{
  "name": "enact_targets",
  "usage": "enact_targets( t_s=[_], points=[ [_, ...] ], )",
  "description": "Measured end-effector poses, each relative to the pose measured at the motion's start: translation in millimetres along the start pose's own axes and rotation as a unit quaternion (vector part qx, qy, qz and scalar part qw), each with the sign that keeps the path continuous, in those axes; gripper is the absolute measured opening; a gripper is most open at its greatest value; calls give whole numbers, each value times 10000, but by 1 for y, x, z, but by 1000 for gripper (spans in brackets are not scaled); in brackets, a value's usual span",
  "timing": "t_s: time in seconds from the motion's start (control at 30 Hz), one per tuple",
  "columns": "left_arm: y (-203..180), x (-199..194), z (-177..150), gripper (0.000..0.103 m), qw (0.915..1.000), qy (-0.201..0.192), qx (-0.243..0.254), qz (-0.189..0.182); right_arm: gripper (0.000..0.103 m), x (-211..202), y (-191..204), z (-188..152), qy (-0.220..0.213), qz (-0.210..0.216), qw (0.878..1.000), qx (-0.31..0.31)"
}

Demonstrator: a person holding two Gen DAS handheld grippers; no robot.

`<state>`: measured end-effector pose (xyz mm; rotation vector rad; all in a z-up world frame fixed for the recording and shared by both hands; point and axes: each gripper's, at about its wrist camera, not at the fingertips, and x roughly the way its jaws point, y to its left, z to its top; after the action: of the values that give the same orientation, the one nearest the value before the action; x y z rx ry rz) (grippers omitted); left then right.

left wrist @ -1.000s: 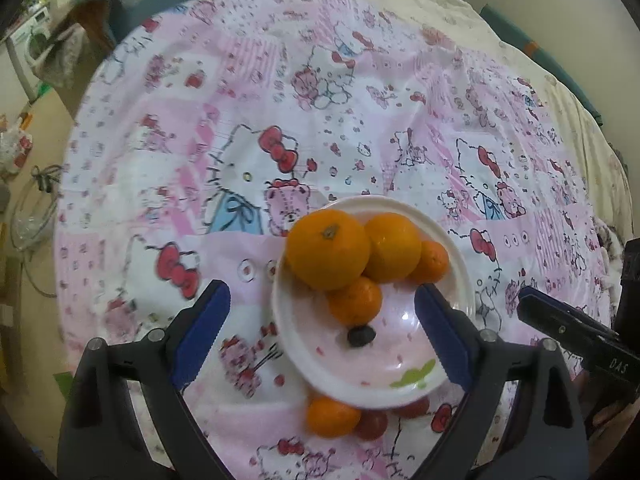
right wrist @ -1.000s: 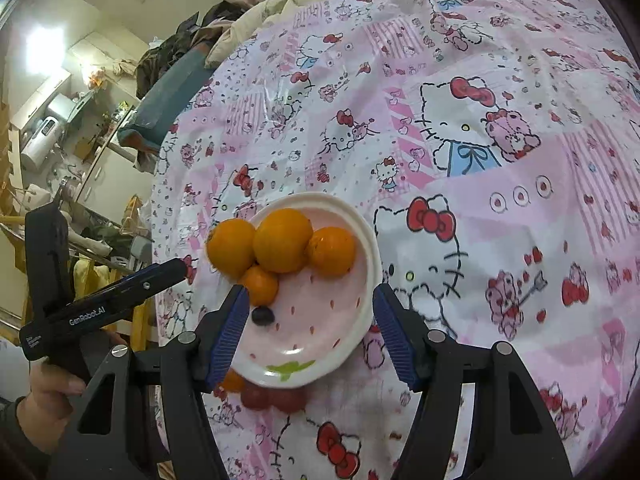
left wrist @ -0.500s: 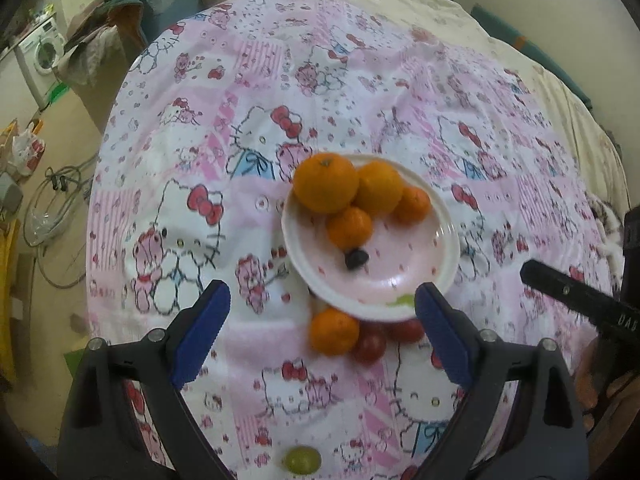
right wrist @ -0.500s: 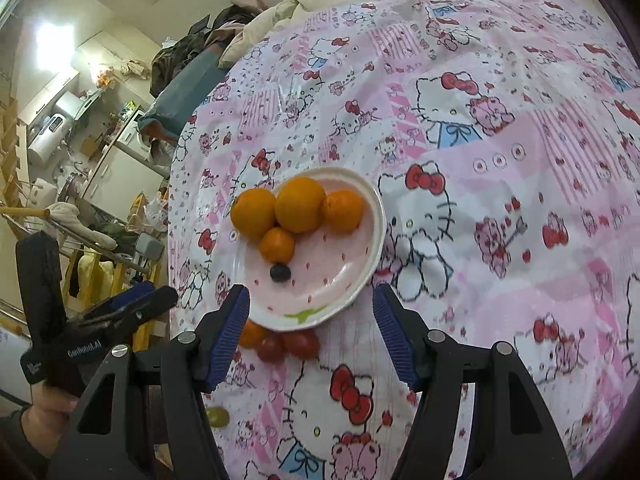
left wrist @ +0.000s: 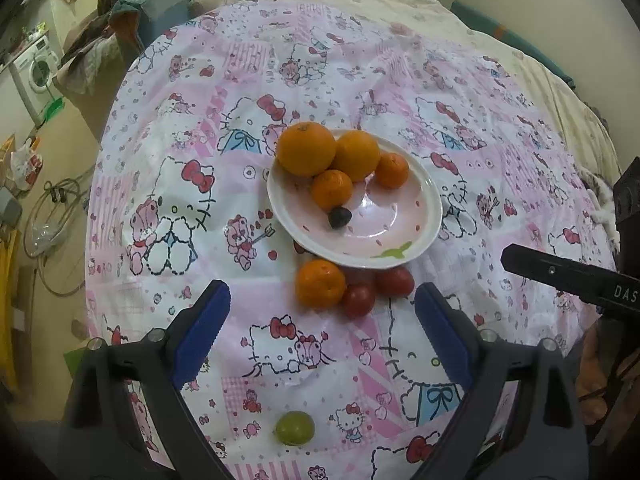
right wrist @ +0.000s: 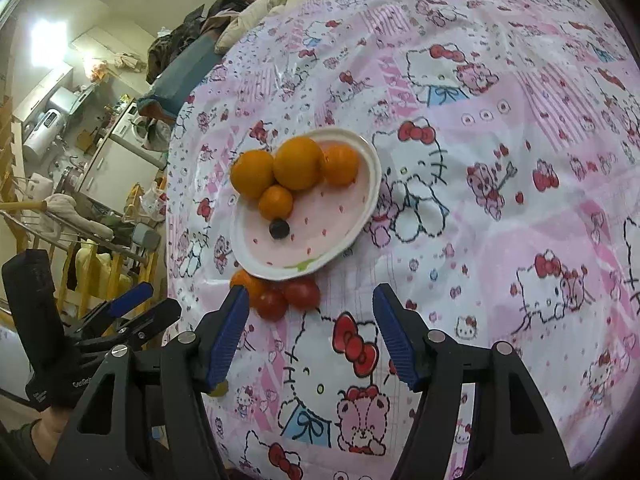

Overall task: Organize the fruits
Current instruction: 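Pull both open tools back from the plate toward the loose fruit, then grasp a tangerine beside the plate with the left tool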

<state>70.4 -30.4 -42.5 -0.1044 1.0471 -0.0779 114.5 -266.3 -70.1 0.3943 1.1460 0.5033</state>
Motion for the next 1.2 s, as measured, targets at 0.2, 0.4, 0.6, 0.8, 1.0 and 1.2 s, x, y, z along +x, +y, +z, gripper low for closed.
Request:
enact_targets(
  t_s=[0.2, 0.4, 0.6, 0.8, 1.0, 1.2],
  points=[
    [8, 15, -4, 92, 9996, 203, -175, 96, 68, 11, -11, -2, 95, -220, 9994, 250],
    [15, 36, -12, 91, 9975, 637, -267, 152, 68, 15, -22, 2, 80, -199, 9980, 602],
    [-10, 67, -18, 83, 9944, 1021, 180, 210, 68, 16, -27, 4, 91, -210, 9970, 733],
    [-1, 81, -3, 71, 9947, 984, -269, 132, 68, 13, -30, 4, 65, -188, 9967, 791],
    [23, 99, 5, 57, 9868, 1201, -1083, -109, 68, 12, -39, 4, 71, -176, 9951, 974],
    [18, 103, 4, 34, 9840, 1302, -1130, -442, 68, 9, -37, 4, 45, -176, 9955, 934]
  ],
)
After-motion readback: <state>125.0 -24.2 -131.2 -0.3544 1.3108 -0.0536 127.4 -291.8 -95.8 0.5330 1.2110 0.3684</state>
